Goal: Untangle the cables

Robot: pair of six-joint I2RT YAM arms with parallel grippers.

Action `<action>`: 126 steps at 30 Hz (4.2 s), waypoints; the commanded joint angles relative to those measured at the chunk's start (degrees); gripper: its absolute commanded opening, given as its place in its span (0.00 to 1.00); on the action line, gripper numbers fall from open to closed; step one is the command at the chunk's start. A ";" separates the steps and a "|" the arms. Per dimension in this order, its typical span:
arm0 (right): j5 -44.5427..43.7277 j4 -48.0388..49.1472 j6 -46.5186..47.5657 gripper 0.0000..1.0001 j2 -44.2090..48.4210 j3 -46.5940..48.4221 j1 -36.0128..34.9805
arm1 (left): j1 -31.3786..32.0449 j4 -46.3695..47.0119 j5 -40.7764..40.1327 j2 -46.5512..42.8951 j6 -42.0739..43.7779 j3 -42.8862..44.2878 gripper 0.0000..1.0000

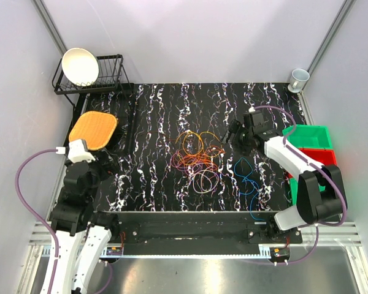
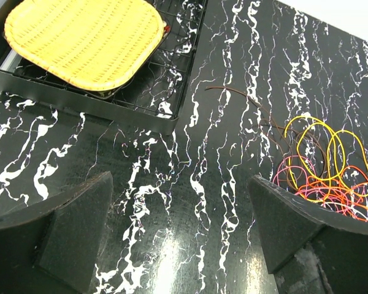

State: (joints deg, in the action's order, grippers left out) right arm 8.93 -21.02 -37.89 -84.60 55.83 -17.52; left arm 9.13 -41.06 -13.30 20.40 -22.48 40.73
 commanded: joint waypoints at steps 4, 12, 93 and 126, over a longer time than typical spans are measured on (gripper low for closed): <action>-12.54 -5.53 -2.45 0.84 0.05 -2.13 1.78 | -0.69 2.39 1.52 0.34 1.03 0.75 0.95; -10.42 -4.30 -3.68 0.81 -5.13 -3.10 2.40 | -1.30 2.39 1.96 0.43 1.21 0.75 0.95; -1.43 -20.29 6.77 0.00 19.03 31.24 -3.05 | 48.71 48.62 -1.90 49.83 10.61 17.54 0.99; -41.44 -15.47 23.91 0.00 3.48 47.18 19.53 | 48.71 -7.81 -25.72 2.54 -8.02 4.62 0.99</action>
State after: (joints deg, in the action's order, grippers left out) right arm -27.92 -42.57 -15.33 -80.42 105.34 -0.56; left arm 57.74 -49.87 -37.93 23.90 -28.95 45.32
